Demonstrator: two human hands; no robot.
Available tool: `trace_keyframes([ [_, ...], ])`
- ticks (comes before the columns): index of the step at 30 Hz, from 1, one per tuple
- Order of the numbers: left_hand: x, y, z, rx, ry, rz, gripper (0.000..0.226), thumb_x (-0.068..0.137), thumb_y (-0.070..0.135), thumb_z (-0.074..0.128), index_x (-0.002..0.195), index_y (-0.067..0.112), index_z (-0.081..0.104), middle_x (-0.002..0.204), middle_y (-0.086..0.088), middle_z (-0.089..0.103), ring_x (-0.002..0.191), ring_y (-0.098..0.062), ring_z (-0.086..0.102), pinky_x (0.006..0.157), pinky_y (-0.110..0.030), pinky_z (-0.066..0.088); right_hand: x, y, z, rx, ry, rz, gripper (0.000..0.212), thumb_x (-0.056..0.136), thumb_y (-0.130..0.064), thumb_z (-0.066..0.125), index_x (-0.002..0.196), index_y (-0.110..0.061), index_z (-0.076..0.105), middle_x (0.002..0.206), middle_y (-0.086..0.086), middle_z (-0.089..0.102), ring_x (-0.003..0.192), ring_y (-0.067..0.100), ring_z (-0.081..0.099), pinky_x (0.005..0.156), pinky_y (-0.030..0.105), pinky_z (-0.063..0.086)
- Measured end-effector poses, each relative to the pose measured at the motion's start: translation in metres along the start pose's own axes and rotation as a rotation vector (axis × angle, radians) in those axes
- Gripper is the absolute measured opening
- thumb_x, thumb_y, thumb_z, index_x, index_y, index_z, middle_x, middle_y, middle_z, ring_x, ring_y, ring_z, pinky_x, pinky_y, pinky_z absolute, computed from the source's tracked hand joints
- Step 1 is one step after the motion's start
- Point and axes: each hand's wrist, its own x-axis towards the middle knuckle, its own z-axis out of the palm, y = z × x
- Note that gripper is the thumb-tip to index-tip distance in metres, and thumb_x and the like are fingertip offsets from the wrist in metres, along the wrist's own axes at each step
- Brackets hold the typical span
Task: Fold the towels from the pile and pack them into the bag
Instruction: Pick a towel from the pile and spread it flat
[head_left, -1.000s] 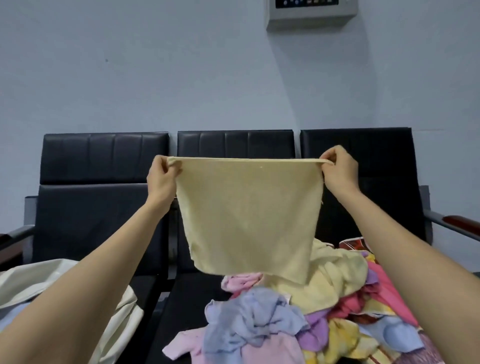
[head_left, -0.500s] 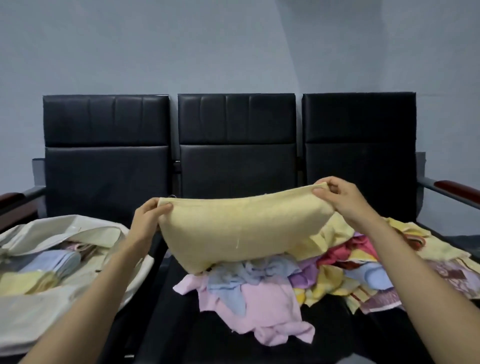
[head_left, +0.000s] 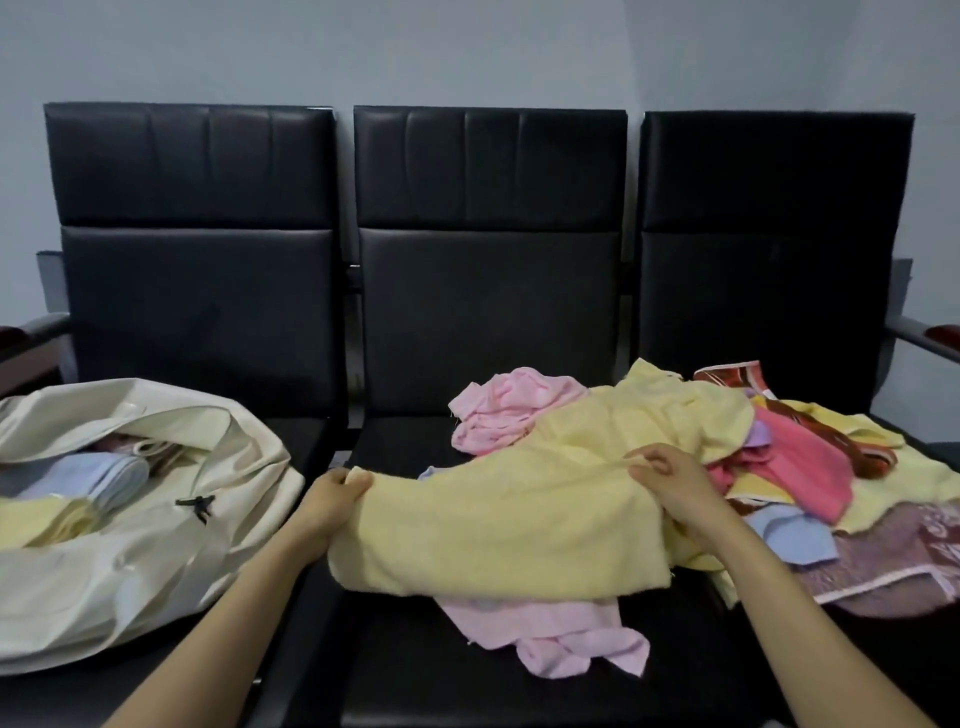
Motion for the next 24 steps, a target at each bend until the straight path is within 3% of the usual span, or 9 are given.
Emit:
trace_keyframes([
  [6, 0.034, 0.012, 0.016, -0.117, 0.206, 0.116, 0.019, 0.097, 0.030, 0.048, 0.101, 0.014, 0.056, 0.092, 0.002, 0.057, 0.084, -0.014, 0.051, 0.080, -0.036, 0.041, 0.033, -0.019, 0.018, -0.030, 0.204, -0.115, 0.004, 0.089, -0.013, 0.062, 0.093, -0.013, 0.063, 0.092, -0.001, 0.066, 0.090, 0.017, 0.060, 0.074, 0.026, 0.042],
  [10, 0.061, 0.009, 0.032, -0.194, 0.253, 0.087, 0.022, 0.096, 0.029, 0.050, 0.105, 0.011, 0.057, 0.094, 0.000, 0.058, 0.090, -0.018, 0.052, 0.079, -0.035, 0.039, 0.053, -0.025, 0.031, -0.184, 0.261, -0.189, 0.008, 0.093, -0.012, 0.058, 0.098, -0.008, 0.062, 0.090, 0.001, 0.063, 0.087, 0.019, 0.056, 0.066, 0.020, 0.034],
  [12, 0.070, 0.004, 0.040, -0.165, 0.237, 0.036, 0.023, 0.095, 0.029, 0.050, 0.104, 0.010, 0.058, 0.095, -0.003, 0.059, 0.092, -0.021, 0.053, 0.080, -0.037, 0.041, 0.061, -0.019, 0.037, -0.304, 0.219, -0.190, 0.011, 0.093, -0.009, 0.057, 0.101, -0.003, 0.061, 0.093, 0.005, 0.061, 0.088, 0.021, 0.053, 0.064, 0.022, 0.030],
  [17, 0.084, -0.020, 0.051, 0.131, 0.076, -0.097, 0.025, 0.090, 0.024, 0.057, 0.109, 0.008, 0.060, 0.111, -0.011, 0.063, 0.096, -0.025, 0.057, 0.079, -0.035, 0.044, 0.068, -0.005, 0.044, -0.514, 0.206, -0.135, 0.035, 0.087, -0.014, 0.067, 0.116, -0.003, 0.052, 0.114, 0.015, 0.051, 0.106, 0.031, 0.050, 0.085, 0.033, 0.038],
  [21, 0.082, -0.017, 0.054, 0.339, -0.002, -0.041, 0.045, 0.082, 0.027, 0.072, 0.119, 0.008, 0.053, 0.116, -0.006, 0.059, 0.108, -0.025, 0.054, 0.079, -0.029, 0.039, 0.067, -0.013, 0.040, -0.655, 0.147, 0.022, 0.039, 0.085, -0.027, 0.069, 0.110, -0.003, 0.051, 0.111, 0.015, 0.054, 0.102, 0.032, 0.053, 0.076, 0.034, 0.040],
  [24, 0.078, -0.017, 0.057, 0.368, 0.007, -0.001, 0.038, 0.079, 0.027, 0.075, 0.105, 0.012, 0.052, 0.109, -0.005, 0.059, 0.101, -0.022, 0.054, 0.074, -0.029, 0.038, 0.061, -0.015, 0.039, -0.599, 0.083, 0.061, 0.040, 0.084, -0.025, 0.071, 0.110, -0.002, 0.051, 0.104, 0.013, 0.059, 0.095, 0.030, 0.055, 0.071, 0.031, 0.036],
])
